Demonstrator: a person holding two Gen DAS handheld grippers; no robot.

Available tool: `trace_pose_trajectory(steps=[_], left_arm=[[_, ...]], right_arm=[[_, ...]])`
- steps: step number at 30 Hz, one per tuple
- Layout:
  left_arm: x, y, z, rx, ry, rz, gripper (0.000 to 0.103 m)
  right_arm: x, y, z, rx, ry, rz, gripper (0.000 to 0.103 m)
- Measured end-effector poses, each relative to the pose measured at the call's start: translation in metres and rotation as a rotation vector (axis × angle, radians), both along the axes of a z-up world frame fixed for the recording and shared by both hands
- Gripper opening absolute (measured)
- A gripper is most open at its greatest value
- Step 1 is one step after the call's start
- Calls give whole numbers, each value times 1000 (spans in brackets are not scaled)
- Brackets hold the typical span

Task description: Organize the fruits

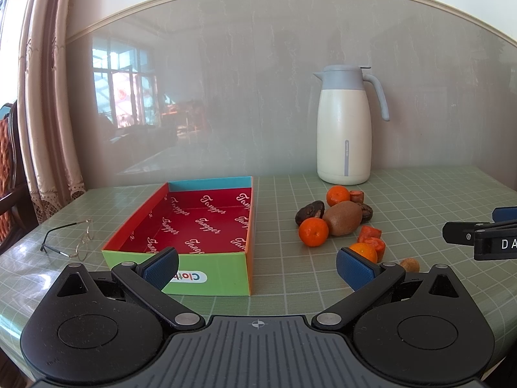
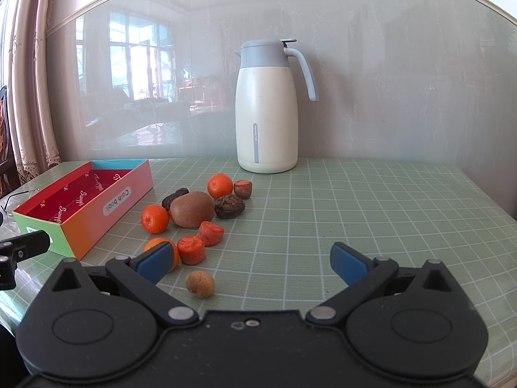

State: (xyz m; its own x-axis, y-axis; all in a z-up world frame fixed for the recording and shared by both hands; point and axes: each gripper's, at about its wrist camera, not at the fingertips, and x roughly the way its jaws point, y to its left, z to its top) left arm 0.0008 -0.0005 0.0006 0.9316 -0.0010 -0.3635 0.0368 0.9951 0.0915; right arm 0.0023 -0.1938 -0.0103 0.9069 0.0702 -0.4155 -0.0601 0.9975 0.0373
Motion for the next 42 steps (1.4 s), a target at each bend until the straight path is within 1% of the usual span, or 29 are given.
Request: trace_pose_trajectory(steps=[13, 14, 16, 19, 20, 22, 25, 26, 27, 28, 29, 30, 32, 34, 42], left_arm=[[5, -7, -2, 11, 16, -22, 103], [7, -9, -3, 14, 19, -35, 103], [15, -19, -5, 38, 51, -88, 103], [24, -42, -11, 117, 64, -138, 103], [26, -48, -12, 127, 58, -153, 103], [30, -56, -15, 111, 63, -182, 102], [37, -63, -20, 89, 91, -191, 101], [40, -64, -21, 79, 98, -195, 89], [43, -65, -22, 69, 111, -196, 79], [48, -66, -23, 58, 133, -198, 63], [54, -68, -26, 50, 160, -199, 61], [58, -70, -29, 52, 178, -194, 61], [64, -74, -33, 63, 191, -183, 61], [69, -76, -35, 56, 200, -191, 61], [92, -91, -45, 45, 235, -211, 61]], right_arm=[[2, -5, -1, 7, -9, -19, 103], [2, -6, -1, 10, -11, -24, 103], [-1, -9, 1, 24, -11, -45, 103], [4, -14, 1, 42, 9, -90, 103], [5, -16, 2, 46, 14, -102, 103], [8, -19, 1, 55, 25, -131, 103], [13, -25, 2, 61, 31, -165, 103], [16, -27, 2, 62, 32, -174, 103], [19, -29, 2, 61, 34, -182, 103], [20, -30, 2, 59, 33, -189, 103], [22, -31, 1, 61, 34, -197, 103], [23, -33, 1, 69, 38, -204, 103], [25, -35, -1, 86, 43, -209, 103], [25, -35, -2, 94, 40, -212, 103], [33, -34, -3, 90, 23, -219, 103]])
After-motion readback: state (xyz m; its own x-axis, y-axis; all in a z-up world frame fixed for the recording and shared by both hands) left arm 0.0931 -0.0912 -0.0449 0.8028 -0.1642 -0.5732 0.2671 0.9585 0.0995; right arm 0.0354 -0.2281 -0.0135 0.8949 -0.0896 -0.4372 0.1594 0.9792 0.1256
